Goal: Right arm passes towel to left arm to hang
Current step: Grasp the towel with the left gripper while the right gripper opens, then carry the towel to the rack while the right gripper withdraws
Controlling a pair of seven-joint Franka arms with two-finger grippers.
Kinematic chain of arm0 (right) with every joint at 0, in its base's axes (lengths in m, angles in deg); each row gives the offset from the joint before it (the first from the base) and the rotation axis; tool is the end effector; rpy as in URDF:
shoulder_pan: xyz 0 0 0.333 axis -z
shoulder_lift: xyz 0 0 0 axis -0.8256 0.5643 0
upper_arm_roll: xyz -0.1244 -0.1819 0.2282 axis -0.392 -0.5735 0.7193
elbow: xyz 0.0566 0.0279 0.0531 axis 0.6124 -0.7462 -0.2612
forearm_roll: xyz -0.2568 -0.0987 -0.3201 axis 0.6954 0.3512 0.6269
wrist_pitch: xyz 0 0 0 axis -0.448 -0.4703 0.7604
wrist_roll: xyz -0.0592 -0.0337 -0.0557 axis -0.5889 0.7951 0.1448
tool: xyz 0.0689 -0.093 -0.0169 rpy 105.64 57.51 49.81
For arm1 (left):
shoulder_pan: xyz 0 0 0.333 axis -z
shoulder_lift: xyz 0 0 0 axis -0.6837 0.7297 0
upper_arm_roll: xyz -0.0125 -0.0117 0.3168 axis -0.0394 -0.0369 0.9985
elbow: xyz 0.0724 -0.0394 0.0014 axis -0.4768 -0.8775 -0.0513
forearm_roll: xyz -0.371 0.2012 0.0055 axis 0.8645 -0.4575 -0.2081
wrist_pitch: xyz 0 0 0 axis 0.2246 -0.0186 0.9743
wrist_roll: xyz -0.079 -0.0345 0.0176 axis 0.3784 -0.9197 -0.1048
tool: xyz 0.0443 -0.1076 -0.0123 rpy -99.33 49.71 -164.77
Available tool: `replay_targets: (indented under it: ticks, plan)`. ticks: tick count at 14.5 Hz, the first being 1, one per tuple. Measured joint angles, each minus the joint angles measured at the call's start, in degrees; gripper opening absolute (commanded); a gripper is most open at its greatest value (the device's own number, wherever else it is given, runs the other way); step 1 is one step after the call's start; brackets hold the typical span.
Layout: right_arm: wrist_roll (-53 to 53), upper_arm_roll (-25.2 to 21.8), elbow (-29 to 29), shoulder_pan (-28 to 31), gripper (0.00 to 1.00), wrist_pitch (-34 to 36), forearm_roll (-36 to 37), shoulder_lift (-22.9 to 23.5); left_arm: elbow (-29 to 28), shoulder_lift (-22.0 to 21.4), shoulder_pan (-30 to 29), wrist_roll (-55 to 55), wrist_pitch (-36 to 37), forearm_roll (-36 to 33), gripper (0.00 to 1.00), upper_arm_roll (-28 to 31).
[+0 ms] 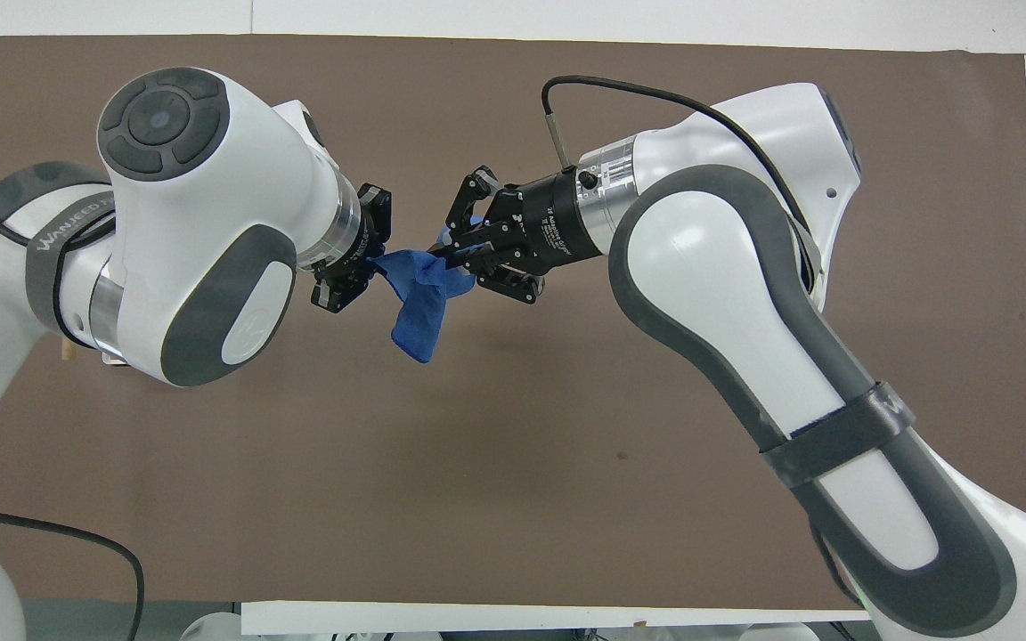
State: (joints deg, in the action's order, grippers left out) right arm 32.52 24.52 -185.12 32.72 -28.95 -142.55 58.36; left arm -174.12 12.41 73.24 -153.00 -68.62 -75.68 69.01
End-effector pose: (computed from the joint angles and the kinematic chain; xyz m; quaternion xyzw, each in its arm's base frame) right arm 0.5966 0.3423 0.4735 -0.8041 0.3750 0.2433 0.3919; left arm 0.5382 -0.3555 0.4813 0.8625 0.5027 -0.0415 0.0405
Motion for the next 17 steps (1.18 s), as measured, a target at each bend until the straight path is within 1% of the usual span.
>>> replay_targets:
  ticks: [1, 4, 6, 7, 9, 12, 14, 17]
  plan:
    - [0.0, 0.0, 0.0, 0.0, 1.0, -0.7, 0.0, 0.0, 0.0, 0.0, 0.0, 0.0, 0.0, 0.0, 0.0, 0.0]
    - [0.4, 0.1, 0.0, -0.9, 1.0, -1.4, 0.0, 0.0, 0.0, 0.0, 0.0, 0.0, -0.2, 0.0, 0.0, 0.0]
    - [3.0, 0.1, 0.0, -1.3, 1.0, -2.2, 0.4, 0.0, 0.1, 0.0, 0.0, 0.0, -0.5, -0.6, 0.0, 0.0]
    - [5.6, 0.0, 0.0, -1.3, 1.0, -2.7, 1.2, 0.0, 0.4, -0.1, 0.0, 0.0, -0.6, -2.6, 0.0, 0.1]
    - [10.9, -0.2, 0.1, -0.7, 1.0, -3.5, 5.3, 0.0, 2.7, -0.2, 0.0, 0.0, -0.8, -6.9, 0.0, 0.2]
    - [18.7, -0.6, 1.1, 2.0, 1.0, -3.7, 14.6, 0.0, 6.1, -0.9, -0.3, 0.3, -0.4, -9.0, 0.0, 1.2]
    - [24.8, -0.6, 1.9, 4.1, 1.0, -3.5, 23.8, 0.0, 6.5, -1.8, -1.8, 2.8, 0.7, -9.3, 0.0, 2.2]
    - [31.9, -0.7, 2.1, 6.8, 1.0, -2.0, 39.8, -0.1, 6.6, -3.7, -5.7, 8.9, 4.8, -9.3, 0.0, 2.6]
